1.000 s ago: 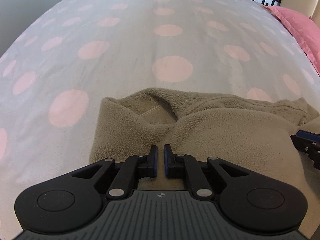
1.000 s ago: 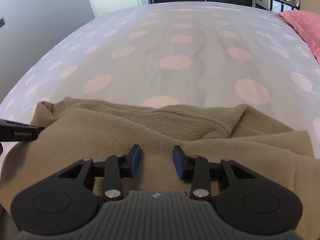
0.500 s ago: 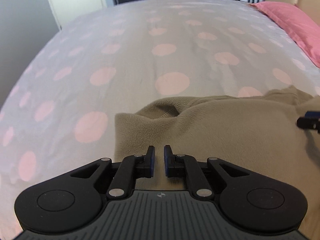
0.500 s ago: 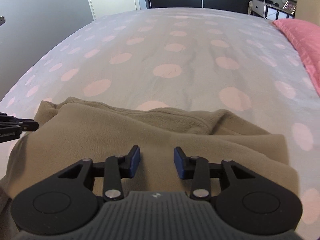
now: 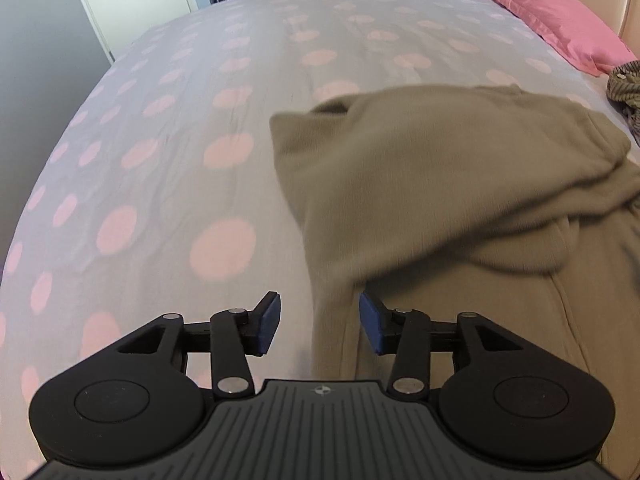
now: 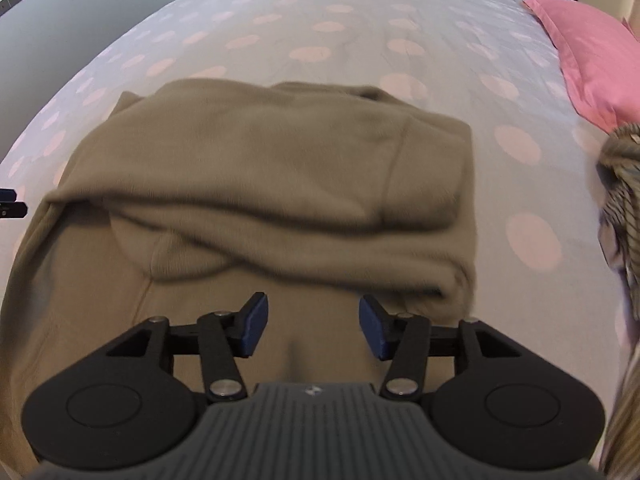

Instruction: Fold clothes

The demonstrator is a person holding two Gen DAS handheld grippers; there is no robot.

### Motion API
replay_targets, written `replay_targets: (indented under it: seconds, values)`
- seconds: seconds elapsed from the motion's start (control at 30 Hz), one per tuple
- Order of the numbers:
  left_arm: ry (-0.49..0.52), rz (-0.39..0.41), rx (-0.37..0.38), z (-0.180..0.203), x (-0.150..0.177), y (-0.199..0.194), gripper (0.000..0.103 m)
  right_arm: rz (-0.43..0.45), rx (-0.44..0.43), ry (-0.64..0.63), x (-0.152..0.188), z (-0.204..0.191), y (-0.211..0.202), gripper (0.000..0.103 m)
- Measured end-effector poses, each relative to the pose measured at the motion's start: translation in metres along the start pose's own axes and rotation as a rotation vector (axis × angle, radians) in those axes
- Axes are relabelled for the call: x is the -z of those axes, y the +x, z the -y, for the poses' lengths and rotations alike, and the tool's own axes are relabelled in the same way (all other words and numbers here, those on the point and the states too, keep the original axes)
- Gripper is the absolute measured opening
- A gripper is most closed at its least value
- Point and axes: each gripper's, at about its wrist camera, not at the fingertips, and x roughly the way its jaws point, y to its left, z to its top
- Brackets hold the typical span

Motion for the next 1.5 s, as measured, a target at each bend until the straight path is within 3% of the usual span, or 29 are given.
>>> replay_targets:
  seconds: [0.33, 0.47, 0.67, 0.83, 1.03, 1.2, 1.33, 1.5]
  values:
    - [-0.066, -0.141, -0.021, -0.01, 0.076, 0.0, 0.043, -0.111, 0.091, 0.107, 0.084, 0.034, -0.019, 0.057]
    - [-0.122, -0.203, 0.026, -0.015, 0.094, 0.004, 0.043, -0.153, 0.125, 0.138, 0.112, 0.045, -0.022, 0.067]
    - [-0.086, -0.27, 0.05, -0.002, 0.11, 0.011, 0.043, -0.234, 0.078, 0.214, 0.136, 0.056, -0.014, 0.068]
    - [-0.056, -0.23, 0.017, 0.002, 0.105, 0.006, 0.043, -0.239, 0.113, 0.136, 0.139, 0.042, -0.01, 0.068]
    - [-0.021, -0.115, -0.041, 0.01, 0.084, 0.004, 0.043, -0.205, 0.155, 0.039, 0.131, 0.023, -0.005, 0.069]
    - [0.064, -0.019, -0.096, 0.023, 0.061, 0.014, 0.043, -0.152, 0.206, 0.042, 0.117, 0.023, -0.003, 0.069]
    - [0.121, 0.095, -0.179, 0.028, 0.044, 0.022, 0.043, -0.069, 0.196, 0.078, 0.098, 0.028, -0.004, 0.069]
    - [0.177, 0.201, -0.229, 0.04, 0.023, 0.027, 0.043, 0.089, 0.096, 0.201, 0.053, 0.047, -0.013, 0.068]
